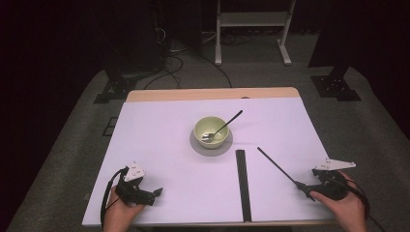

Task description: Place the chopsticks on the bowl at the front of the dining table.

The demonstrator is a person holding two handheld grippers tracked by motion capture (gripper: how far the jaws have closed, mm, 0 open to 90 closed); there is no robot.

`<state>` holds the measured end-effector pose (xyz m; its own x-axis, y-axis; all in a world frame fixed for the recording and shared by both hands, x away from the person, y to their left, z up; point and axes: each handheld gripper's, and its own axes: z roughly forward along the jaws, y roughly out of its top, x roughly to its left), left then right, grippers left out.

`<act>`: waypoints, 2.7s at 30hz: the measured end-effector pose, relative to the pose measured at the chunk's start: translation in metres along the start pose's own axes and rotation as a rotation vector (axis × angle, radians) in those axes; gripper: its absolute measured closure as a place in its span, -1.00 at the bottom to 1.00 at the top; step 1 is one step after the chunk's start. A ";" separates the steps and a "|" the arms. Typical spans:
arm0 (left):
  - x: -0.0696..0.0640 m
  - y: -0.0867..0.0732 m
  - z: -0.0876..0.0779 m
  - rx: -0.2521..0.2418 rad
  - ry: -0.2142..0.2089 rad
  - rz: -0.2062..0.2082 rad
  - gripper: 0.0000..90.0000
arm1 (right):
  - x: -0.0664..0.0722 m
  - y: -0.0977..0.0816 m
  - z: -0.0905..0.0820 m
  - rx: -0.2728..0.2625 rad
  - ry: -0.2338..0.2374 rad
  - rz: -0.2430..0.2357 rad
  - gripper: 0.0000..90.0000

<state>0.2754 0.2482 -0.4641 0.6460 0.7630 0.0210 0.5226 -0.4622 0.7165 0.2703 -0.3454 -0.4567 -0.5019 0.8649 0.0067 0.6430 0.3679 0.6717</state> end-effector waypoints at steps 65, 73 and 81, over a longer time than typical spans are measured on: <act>0.000 0.000 0.000 0.001 -0.001 0.000 -1.00 | 0.015 0.059 0.021 -0.084 0.103 -0.026 0.07; 0.000 0.000 0.000 0.001 -0.001 0.000 -1.00 | 0.016 0.065 0.027 -0.078 0.108 -0.036 0.21; 0.000 0.000 0.000 0.001 0.000 0.000 -1.00 | 0.018 0.069 0.035 -0.055 0.120 -0.044 0.38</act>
<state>0.2755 0.2482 -0.4640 0.6462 0.7629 0.0205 0.5234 -0.4626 0.7156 0.3259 -0.2927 -0.4368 -0.5966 0.8001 0.0624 0.5880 0.3828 0.7126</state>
